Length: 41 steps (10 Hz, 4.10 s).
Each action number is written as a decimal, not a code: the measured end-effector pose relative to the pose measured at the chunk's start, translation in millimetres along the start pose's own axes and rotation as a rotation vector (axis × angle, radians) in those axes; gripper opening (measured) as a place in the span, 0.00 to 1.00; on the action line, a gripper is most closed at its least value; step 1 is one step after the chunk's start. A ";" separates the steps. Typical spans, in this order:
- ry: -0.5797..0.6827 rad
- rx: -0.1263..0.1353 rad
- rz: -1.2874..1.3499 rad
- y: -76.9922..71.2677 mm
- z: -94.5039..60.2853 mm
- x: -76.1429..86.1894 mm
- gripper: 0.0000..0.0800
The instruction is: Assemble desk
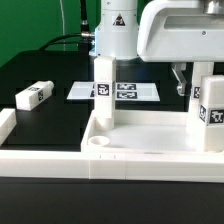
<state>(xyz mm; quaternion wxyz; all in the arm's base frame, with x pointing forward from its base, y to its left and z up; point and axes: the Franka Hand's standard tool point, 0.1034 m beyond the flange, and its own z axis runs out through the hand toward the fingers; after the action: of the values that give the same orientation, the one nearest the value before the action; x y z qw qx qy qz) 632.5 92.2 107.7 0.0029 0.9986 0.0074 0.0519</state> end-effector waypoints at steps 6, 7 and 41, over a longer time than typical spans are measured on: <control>-0.001 0.001 0.154 -0.1 0.2 -0.3 0.36; -0.001 0.007 0.256 0.2 0.4 -0.4 0.36; 0.005 -0.003 -0.035 -1.8 -0.6 1.2 0.81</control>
Offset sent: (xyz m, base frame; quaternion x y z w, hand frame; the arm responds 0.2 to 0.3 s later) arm 0.0000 0.0000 0.0000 0.0000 0.0000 0.0000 1.0000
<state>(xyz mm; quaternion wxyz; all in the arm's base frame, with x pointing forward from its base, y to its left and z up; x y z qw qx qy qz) 633.6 94.0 108.4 0.0055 0.9982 0.0250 0.0545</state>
